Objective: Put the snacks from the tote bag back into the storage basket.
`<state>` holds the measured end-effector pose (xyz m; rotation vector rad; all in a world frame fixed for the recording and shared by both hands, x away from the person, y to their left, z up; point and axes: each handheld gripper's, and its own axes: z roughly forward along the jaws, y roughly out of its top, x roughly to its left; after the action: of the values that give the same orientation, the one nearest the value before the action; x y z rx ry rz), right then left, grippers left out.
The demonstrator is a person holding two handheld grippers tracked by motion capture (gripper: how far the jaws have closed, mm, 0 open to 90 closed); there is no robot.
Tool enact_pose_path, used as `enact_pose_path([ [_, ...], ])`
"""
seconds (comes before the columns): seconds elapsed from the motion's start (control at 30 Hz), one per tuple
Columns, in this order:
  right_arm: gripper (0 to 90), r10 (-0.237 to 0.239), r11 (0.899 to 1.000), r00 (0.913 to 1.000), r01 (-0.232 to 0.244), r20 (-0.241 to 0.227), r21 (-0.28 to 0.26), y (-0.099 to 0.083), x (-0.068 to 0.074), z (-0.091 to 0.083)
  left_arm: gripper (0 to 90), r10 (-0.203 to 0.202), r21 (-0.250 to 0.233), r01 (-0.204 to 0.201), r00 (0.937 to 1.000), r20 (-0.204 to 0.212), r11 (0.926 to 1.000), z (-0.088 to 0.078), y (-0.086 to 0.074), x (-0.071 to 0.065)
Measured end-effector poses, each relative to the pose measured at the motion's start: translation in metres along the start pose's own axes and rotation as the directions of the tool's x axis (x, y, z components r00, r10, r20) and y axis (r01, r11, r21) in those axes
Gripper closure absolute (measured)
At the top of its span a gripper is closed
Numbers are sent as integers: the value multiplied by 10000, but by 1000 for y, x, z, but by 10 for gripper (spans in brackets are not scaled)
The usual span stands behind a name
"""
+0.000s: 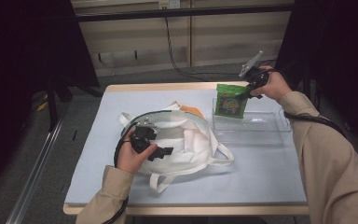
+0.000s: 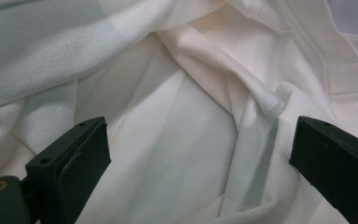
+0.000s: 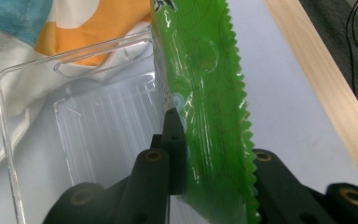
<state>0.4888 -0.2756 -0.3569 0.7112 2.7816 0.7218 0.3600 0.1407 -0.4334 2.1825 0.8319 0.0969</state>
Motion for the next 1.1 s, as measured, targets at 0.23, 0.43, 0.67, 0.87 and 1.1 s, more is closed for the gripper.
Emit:
enact_pose_path([
  [0.23, 776, -170, 9999, 9998, 170, -91, 8, 2, -2, 5, 45, -3, 45, 3, 10000, 18, 10000, 0, 0, 0],
  [0.43, 776, -116, 9999, 9998, 116, -162, -45, 0, -5, 5, 44, -52, 26, 52, 10000, 16, 10000, 2, 0, 0],
  [0.67, 775, -102, 9999, 9997, 100, -222, -90, -1, -6, 6, 43, -17, 52, 17, 10000, -19, 10000, 2, 1, 0],
  [0.87, 775, -324, 9995, 9993, 323, -198, -68, 2, -6, 7, 43, -39, 18, 39, 10000, -35, 10000, 3, 1, 0],
  [1.1, 755, -152, 9998, 9999, 151, -72, -109, 1, -9, 11, 43, -60, 36, 60, 10000, -16, 10000, 2, 1, 1],
])
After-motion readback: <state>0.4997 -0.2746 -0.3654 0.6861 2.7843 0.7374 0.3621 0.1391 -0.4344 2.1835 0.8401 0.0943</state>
